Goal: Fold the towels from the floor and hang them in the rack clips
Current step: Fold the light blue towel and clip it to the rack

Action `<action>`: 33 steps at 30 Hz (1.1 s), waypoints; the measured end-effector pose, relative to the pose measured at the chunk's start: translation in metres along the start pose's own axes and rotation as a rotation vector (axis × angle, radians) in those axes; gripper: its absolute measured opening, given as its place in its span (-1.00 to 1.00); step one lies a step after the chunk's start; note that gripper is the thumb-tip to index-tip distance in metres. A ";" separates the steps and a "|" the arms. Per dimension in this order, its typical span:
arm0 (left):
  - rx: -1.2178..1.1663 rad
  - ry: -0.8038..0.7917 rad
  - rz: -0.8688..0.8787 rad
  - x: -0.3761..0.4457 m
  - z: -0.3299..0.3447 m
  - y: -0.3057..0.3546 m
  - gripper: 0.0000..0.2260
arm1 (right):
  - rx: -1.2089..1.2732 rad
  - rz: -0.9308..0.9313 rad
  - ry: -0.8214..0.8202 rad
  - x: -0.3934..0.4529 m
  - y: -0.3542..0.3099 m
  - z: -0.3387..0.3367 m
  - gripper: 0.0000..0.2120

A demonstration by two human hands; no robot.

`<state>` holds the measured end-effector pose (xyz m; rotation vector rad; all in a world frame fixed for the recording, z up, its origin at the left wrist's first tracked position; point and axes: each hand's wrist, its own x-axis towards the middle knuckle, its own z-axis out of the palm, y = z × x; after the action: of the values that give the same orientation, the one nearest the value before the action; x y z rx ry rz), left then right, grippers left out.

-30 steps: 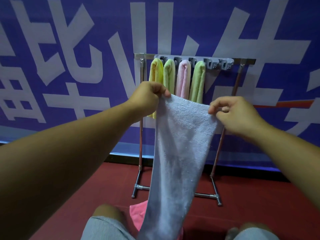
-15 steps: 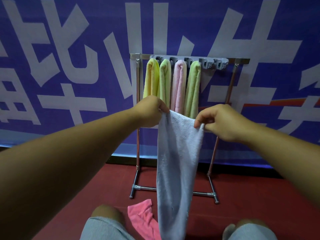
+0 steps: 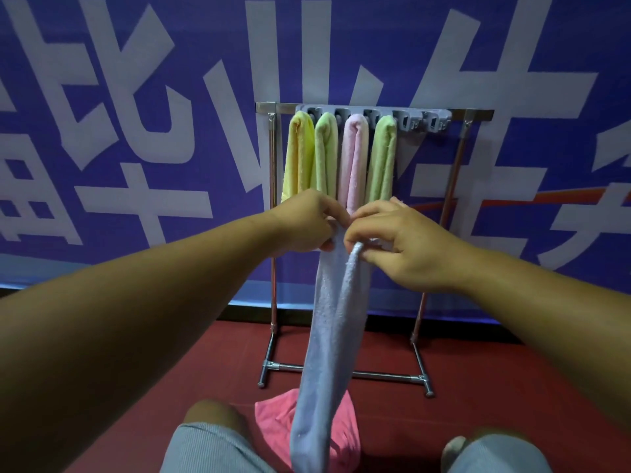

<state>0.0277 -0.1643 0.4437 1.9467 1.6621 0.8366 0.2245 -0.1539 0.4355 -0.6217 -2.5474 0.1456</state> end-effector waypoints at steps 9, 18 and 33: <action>-0.032 -0.007 0.081 -0.009 0.007 0.002 -0.75 | -0.141 -0.186 0.125 -0.008 -0.004 0.008 -0.91; -0.670 -0.052 -0.002 -0.016 0.027 -0.007 -0.96 | 0.104 0.151 0.284 -0.002 0.001 0.023 -0.93; -0.577 0.088 0.092 -0.026 0.036 -0.012 -0.93 | -0.018 0.191 0.171 -0.013 0.018 0.009 -0.81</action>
<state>0.0414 -0.1862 0.4057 1.6014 1.1972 1.2846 0.2368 -0.1436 0.4181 -0.8469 -2.3253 0.1291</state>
